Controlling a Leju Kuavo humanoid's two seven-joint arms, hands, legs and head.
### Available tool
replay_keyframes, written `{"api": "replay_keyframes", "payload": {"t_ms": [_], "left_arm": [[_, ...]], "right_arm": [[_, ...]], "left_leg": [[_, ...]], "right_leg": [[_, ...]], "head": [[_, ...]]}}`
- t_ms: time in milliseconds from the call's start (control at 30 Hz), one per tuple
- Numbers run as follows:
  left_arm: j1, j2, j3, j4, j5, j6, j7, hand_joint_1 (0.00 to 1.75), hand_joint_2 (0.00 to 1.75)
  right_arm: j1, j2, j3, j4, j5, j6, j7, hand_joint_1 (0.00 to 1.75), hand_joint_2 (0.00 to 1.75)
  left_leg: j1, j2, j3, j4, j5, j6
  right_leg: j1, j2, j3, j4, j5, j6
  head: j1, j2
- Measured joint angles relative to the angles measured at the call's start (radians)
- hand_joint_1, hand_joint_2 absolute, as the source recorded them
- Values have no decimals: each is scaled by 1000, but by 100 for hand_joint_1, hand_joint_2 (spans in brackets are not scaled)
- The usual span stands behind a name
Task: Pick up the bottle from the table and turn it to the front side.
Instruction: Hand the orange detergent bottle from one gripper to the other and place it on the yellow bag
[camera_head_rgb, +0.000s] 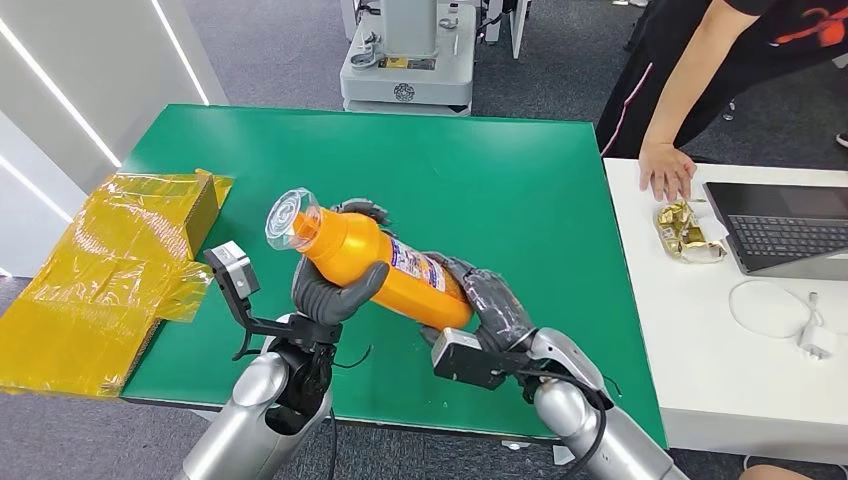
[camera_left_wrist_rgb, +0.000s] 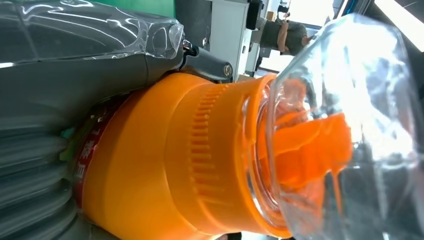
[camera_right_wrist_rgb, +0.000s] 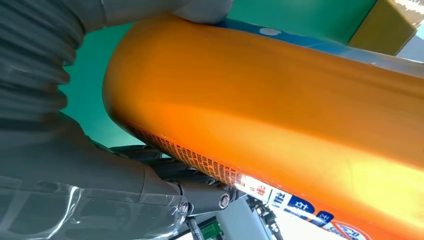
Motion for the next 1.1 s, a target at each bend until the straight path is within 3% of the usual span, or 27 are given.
{"api": "replay_keyframes", "payload": {"t_ms": [167, 200, 233, 333, 367, 500, 800, 1100], "left_arm": [[0, -1, 1, 2, -4, 0, -4, 175, 175], [0, -1, 1, 2, -4, 0, -4, 175, 175], [0, -1, 1, 2, -4, 0, -4, 175, 175], [0, -1, 2, 3, -4, 0, -5, 175, 175], [0, -1, 2, 3, -5, 1, -5, 175, 175], [-1, -1, 2, 3, -7, 6, -7, 175, 175], [-1, -6, 2, 3, -20, 34, -7, 175, 175], [1, -10, 3, 3, -34, 57, -6, 175, 175]], "right_arm": [[0, 0, 5, 3, 0, 3, -3, 174, 175], [0, 0, 6, 4, 0, 4, -3, 167, 175], [0, 0, 7, 4, 0, 4, -4, 136, 175], [0, 0, 8, 5, -2, 3, -5, 12, 175], [1, 0, 9, 5, -3, 0, -6, 0, 175], [22, 0, 11, -4, -24, -53, -10, 0, 175], [159, 0, -34, -162, -60, -307, -50, 0, 175], [295, 0, -83, -357, -115, -424, -102, 0, 175]], "left_leg": [[0, 0, 0, 0, 0, 0], [0, 0, 0, 0, 0, 0], [0, 0, 0, 0, 0, 0], [0, 0, 0, 0, 0, 0], [0, 0, 0, 0, 0, 0], [0, 0, 0, 0, 0, 0], [0, 0, -1, 0, 0, 0], [0, -1, -2, 0, 0, 0]], "right_leg": [[0, 0, 0, 0, 0, 0], [0, 0, 0, 0, 0, 0], [0, 0, 0, 0, 0, 0], [0, 0, 0, 0, 0, 0], [0, 0, 0, 0, 0, 0], [0, 0, 0, 0, 0, 0], [0, -1, -1, 0, -1, 0], [0, -1, -1, 0, -1, 0]], "head": [[0, 0], [0, 0], [0, 0], [0, 0], [0, 0], [0, 0], [0, 0], [0, 0]]}}
